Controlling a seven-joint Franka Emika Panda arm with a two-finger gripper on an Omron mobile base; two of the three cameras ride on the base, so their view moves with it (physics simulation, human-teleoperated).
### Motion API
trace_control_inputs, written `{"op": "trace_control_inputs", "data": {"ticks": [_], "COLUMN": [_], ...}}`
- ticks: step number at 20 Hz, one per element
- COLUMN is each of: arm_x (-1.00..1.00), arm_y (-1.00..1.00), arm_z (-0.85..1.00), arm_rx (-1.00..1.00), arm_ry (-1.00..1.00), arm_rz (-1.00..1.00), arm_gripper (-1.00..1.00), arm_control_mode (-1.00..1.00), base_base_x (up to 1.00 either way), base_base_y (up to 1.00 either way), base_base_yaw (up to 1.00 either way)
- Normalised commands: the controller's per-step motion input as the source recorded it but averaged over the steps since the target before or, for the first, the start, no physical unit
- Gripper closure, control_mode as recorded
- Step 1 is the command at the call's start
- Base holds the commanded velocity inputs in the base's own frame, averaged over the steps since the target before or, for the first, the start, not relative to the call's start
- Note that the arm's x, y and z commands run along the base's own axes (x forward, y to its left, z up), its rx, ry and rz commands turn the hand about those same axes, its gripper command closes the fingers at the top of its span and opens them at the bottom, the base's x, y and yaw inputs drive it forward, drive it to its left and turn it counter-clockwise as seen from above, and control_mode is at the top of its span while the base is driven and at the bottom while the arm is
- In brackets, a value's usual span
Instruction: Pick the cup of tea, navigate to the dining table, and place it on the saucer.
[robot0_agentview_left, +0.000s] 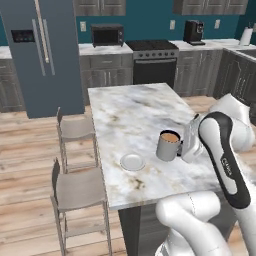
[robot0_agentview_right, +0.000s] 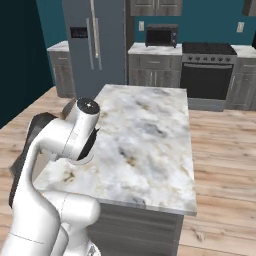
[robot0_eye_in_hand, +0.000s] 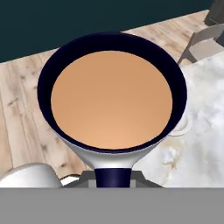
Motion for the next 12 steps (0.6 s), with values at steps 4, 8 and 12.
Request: {"op": "trace_control_inputs", "data": {"ticks": [4, 8, 12], "arm_x": [1.00, 1.00, 0.87], "arm_y": [0.45, 0.66, 0.41], "arm_z": [-0.41, -0.55, -0.48], "arm_rx": [0.00, -0.03, -0.02], "arm_ry": [0.00, 0.02, 0.00], "arm_rz": [0.22, 0.13, 0.09], "arm_gripper": [1.00, 1.00, 1.00], "arm_control_mode": [-1.00, -1.00, -1.00], "base_base_x": [0.00, 0.00, 0.00], "base_base_y": [0.00, 0.00, 0.00], "base_base_yaw": [0.00, 0.00, 0.00]}}
